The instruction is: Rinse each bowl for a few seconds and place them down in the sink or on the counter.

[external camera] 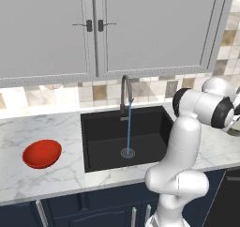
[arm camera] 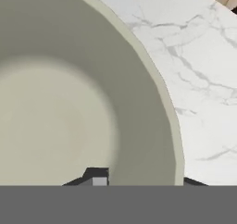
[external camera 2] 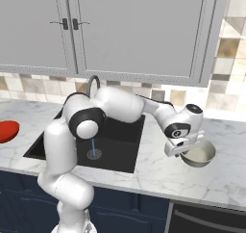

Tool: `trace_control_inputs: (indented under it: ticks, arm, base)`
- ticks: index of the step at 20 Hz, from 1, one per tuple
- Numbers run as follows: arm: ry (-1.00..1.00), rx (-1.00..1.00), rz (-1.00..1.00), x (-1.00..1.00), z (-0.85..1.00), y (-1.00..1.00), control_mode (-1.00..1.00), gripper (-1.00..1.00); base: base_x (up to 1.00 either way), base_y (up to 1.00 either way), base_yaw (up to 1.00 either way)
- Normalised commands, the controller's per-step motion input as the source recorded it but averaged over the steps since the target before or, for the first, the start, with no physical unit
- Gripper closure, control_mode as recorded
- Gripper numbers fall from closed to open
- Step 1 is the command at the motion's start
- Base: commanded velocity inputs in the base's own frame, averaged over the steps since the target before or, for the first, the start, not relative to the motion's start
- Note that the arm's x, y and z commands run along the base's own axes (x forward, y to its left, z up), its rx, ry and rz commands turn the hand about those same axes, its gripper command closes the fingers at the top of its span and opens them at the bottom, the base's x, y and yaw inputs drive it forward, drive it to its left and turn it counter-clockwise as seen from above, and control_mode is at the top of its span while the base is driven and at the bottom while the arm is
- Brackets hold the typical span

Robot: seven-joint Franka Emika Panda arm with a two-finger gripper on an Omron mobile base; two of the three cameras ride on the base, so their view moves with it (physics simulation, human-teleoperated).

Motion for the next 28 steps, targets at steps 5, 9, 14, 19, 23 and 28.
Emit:
trace_control_inputs:
  ticks: [5, 9, 14, 19, 23, 28]
  arm:
    - [-0.20, -0.20, 0.25, -0.22, 0.61, 0.17, -1.00, 1.00]
    - [-0.05, -0.17, 0.32, -0.11, 0.58, 0.36, -1.00, 1.00]
    - [0.00, -0.04, 0.39, 0.00, 0.36, 0.11, -1.00, 1.00]
    - [0.01, 0.00, 0.44, 0.00, 0.22, 0.15, -1.00, 1.00]
    - [0.00, 0.00, 0.47, 0.00, 0.20, 0.10, -1.00, 1.00]
    - [0.02, 0.00, 0.42, 0.01, 0.13, 0.19, -1.00, 1.00]
  base:
    - [0.00, 0.00, 0.00]
    - [0.00, 0.00, 0.00]
    - [0.00, 0.00, 0.00]
    - [0.00, 0.00, 0.00]
    - [0.00, 0.00, 0.00]
    - [0.00, 0.00, 0.00]
